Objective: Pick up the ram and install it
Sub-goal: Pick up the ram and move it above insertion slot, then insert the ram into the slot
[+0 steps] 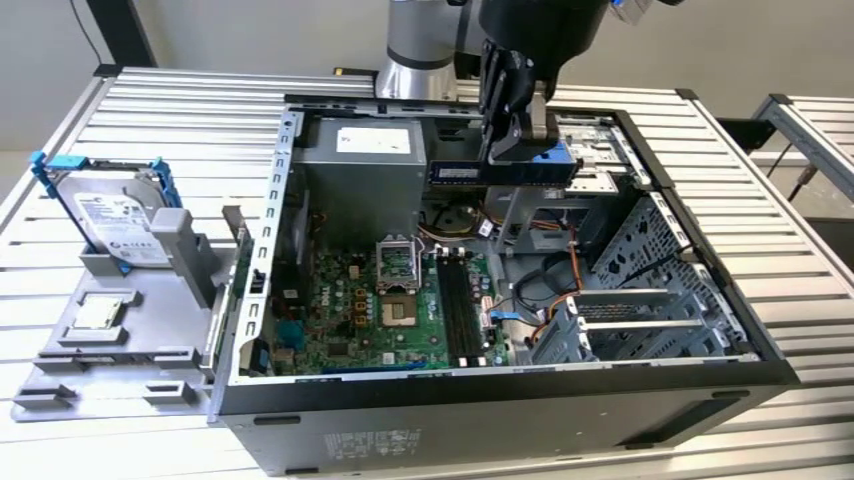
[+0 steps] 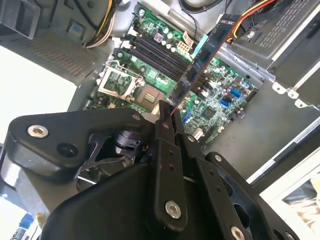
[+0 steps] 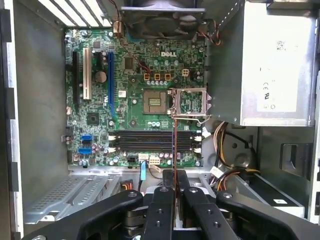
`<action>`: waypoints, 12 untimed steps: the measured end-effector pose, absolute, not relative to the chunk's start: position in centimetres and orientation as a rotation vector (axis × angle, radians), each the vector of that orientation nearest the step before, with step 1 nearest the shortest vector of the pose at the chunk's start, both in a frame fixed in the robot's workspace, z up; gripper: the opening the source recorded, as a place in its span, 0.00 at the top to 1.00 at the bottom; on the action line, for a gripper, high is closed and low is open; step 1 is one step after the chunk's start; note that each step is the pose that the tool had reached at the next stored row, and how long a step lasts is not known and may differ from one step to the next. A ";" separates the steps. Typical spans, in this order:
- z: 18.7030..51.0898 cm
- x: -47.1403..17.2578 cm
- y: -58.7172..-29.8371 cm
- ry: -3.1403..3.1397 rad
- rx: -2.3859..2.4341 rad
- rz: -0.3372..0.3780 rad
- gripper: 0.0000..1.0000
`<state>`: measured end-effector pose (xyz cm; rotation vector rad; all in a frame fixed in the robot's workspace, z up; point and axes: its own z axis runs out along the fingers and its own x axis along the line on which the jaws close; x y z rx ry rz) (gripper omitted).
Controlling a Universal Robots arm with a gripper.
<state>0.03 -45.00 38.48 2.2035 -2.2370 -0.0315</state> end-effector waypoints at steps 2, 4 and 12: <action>38.5 0.0 -45.0 -2.237 2.203 -0.032 1.00; 38.5 0.0 -45.0 -2.238 2.203 -0.031 1.00; 38.5 0.0 -45.0 -2.238 2.203 -0.031 1.00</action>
